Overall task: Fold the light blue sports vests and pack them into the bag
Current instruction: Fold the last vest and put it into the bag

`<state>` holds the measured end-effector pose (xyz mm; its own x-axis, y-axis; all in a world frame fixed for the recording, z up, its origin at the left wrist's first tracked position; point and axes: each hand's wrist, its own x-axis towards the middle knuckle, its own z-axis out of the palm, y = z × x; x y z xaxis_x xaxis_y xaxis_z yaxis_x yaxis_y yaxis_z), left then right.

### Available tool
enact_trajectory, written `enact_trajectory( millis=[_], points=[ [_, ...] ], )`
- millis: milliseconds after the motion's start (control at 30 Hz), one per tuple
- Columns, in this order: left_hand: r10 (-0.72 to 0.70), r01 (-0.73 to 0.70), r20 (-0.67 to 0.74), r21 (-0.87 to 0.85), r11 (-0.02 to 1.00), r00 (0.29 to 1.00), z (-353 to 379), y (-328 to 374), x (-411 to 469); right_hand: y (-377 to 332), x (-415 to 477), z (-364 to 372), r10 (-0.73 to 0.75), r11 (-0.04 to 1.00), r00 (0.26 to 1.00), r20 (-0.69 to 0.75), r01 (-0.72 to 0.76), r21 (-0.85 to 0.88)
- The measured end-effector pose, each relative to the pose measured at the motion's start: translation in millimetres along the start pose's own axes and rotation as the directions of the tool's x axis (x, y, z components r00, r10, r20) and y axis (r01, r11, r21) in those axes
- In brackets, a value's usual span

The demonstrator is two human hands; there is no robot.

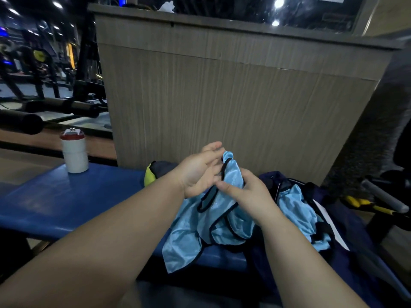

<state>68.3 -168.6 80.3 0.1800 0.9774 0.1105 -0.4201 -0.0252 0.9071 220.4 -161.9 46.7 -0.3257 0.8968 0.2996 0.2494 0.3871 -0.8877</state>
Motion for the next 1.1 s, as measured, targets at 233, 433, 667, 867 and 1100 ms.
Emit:
enact_trajectory(
  millis=[233, 433, 667, 867, 1100],
  points=[
    [0.154, -0.039, -0.13, 0.629, 0.776, 0.979, -17.9, -17.4, 0.1, -1.8, 5.4, -29.7, 0.095, 0.964, 0.953, -0.287, -0.015, 0.267],
    [-0.096, 0.158, -0.126, 0.745, 0.649, 0.987, -36.5, -69.7, 3.4, -8.8, -0.9, -38.5, 0.051, 0.895, 0.961, -0.271, 0.076, 0.439],
    [-0.015, 0.042, -0.056, 0.525, 0.85, 0.998, -22.2, -73.0, 2.2, -2.2, -4.5, -41.0, 0.087, 0.885, 0.963, -0.255, 0.043, 0.463],
    [0.069, -0.082, 0.057, 0.267, 0.96, 0.996, 4.0, -43.5, 3.9, 1.3, -5.8, -36.8, 0.132, 0.895, 0.966, -0.223, -0.02, 0.445],
    [0.197, -0.146, -0.094, 0.388, 0.91, 0.976, 2.2, -22.6, 7.0, 0.7, -3.8, -40.8, 0.191, 0.945, 0.888, -0.418, -0.052, 0.322]
  ],
)
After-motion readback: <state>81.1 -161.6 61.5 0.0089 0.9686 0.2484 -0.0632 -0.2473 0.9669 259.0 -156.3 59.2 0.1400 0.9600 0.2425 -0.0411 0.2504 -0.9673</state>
